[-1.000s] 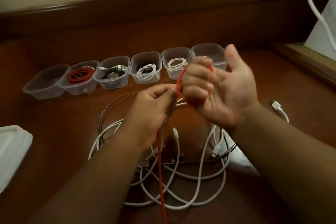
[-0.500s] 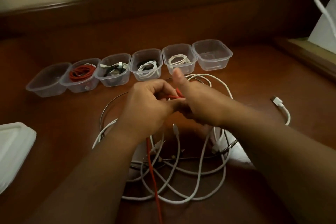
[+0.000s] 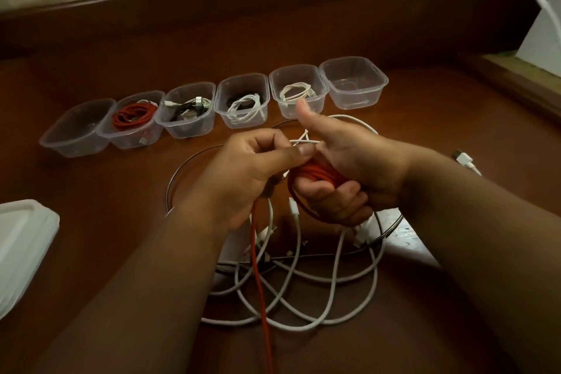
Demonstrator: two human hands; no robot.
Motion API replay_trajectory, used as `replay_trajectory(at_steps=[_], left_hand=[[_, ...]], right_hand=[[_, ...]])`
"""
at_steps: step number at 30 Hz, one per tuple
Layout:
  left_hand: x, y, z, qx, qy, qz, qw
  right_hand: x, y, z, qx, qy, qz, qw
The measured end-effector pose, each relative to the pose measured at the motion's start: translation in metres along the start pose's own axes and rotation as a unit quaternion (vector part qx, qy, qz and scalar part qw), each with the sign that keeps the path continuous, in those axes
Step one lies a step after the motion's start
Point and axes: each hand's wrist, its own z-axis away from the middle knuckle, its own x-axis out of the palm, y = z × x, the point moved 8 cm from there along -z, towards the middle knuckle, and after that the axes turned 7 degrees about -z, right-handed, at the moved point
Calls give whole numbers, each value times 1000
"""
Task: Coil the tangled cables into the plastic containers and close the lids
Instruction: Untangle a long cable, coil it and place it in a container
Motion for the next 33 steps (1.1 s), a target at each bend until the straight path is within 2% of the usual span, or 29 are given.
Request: replay_trajectory(at_steps=[3,6,8,10,12,13,15,18,19,21,22,23,24,25,27,29,31,33], left_hand=[[0,-3,0,-24,7,66,998],[-2,-9,-2,-50,18,124,991],[4,-15,-3,-72,15,137,988],[17,-16,-1,-74,8,99,992],[30,-13,4,-52,2,21,998],[34,-10,6,-31,-2,-24,999],[36,-4,7,12,-2,-110,994],[23,1,7,12,5,-197,980],[18,1,6,9,16,-214,977],[8,6,6,28,50,-227,972],[4,12,7,47,66,-228,970],[0,17,8,69,77,-229,968],[-3,23,9,92,83,-227,966],[-7,25,9,107,90,-223,965],[-16,24,8,109,107,-196,969],[-20,19,5,102,115,-116,981],[-17,15,2,90,111,-35,989],[-13,12,1,67,116,38,990]], right_hand=[[9,-8,-2,-62,-34,-64,995],[14,-28,4,-186,-85,-184,961],[11,-46,15,-282,-118,-283,909],[0,-62,32,-381,-123,-378,835],[-20,-68,45,-461,-50,-412,785],[-30,-68,49,-490,14,-393,778],[-43,-67,55,-515,163,-279,794],[-49,-60,50,-448,347,-15,824],[-47,-58,49,-406,402,99,815],[-38,-57,47,-325,470,327,753],[-33,-56,43,-287,472,395,734],[-30,-54,39,-252,467,430,731],[-28,-52,36,-223,454,442,741],[-26,-51,32,-199,433,429,767],[-30,-39,25,-149,371,308,863],[-28,-27,21,-113,269,150,945],[-18,-22,18,-106,139,11,984],[-2,-26,16,-129,-1,-119,985]])
